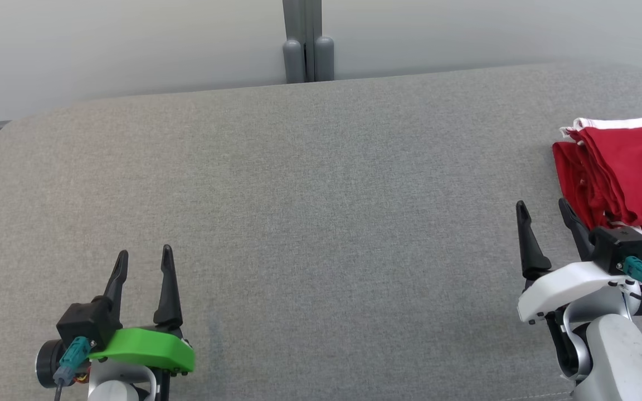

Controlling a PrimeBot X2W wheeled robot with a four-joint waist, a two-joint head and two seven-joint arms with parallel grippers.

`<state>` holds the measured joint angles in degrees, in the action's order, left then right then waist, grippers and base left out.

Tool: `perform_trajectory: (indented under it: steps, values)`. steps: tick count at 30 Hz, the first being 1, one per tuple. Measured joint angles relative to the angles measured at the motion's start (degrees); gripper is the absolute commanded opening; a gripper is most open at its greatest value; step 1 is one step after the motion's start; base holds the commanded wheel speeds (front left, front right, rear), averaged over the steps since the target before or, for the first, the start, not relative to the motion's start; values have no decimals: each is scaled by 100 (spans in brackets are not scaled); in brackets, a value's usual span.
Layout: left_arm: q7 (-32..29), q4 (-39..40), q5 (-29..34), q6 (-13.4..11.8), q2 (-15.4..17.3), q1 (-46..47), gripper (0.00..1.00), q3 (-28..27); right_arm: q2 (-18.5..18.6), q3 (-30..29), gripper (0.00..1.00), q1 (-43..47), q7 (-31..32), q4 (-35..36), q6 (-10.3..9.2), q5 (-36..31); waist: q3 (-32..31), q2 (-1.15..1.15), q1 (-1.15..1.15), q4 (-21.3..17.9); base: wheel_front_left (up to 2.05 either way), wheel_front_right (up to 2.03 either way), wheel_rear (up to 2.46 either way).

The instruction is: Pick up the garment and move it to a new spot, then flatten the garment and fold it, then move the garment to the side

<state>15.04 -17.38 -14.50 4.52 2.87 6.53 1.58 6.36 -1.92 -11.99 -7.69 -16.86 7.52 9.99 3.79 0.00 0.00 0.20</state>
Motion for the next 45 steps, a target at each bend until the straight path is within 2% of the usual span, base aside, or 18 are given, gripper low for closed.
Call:
perform_trajectory:
  steps: [35,36,41,45]
  values:
    - [0,-85,60,53,-1,-42,100,-62,-188,83,100,9,-122,-258,1,25,-121,0,0,-111,0,0,0]
    - [0,-79,60,52,-1,-42,0,-64,-188,85,0,9,-122,-258,1,25,-117,0,0,-107,0,0,0]
    - [-37,-327,48,52,-29,-137,0,-46,-248,86,0,179,-90,-510,1,38,-115,0,0,-105,0,0,0]
    - [-182,-366,-300,52,-38,-153,0,-93,-259,38,0,231,16,-558,1,391,-123,0,0,-102,0,0,0]
